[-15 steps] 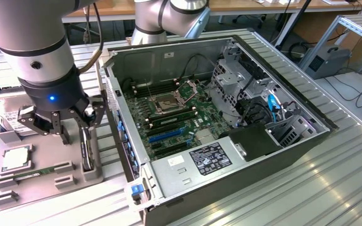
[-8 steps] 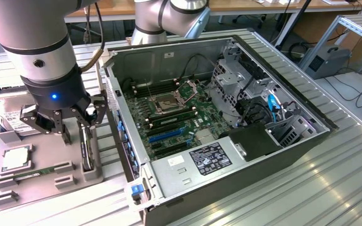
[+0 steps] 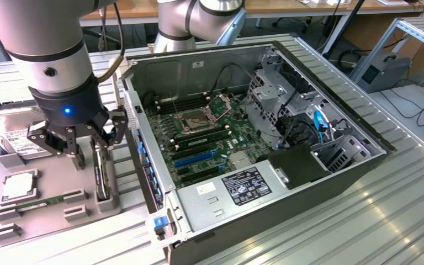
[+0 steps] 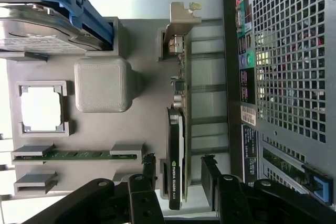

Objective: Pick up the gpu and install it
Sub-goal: 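Pick up the gpu and move the gpu toward the slot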

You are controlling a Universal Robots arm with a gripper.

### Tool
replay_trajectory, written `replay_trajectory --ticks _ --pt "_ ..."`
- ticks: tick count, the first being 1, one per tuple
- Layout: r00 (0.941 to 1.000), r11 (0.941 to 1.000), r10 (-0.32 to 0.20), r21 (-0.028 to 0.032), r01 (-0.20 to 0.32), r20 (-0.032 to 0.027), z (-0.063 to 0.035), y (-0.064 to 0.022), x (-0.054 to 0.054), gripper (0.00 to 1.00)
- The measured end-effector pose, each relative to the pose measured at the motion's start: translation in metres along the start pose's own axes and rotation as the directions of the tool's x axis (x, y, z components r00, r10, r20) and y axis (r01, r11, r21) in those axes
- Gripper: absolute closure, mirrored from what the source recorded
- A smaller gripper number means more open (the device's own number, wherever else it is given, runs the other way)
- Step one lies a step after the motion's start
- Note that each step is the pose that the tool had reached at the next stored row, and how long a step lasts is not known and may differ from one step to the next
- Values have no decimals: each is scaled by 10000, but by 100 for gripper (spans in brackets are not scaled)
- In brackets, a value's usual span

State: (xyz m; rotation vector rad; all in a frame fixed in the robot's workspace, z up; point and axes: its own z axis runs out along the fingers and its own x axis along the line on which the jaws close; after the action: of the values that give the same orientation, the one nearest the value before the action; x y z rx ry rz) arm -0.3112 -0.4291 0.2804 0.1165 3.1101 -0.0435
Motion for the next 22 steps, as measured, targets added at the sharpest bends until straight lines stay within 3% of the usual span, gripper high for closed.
replay_trajectory --ticks 11,22 --pt "10000 10000 -3 76 3 6 14 89 -30 52" --pt "10000 10000 -3 93 2 7 50 160 -38 52"
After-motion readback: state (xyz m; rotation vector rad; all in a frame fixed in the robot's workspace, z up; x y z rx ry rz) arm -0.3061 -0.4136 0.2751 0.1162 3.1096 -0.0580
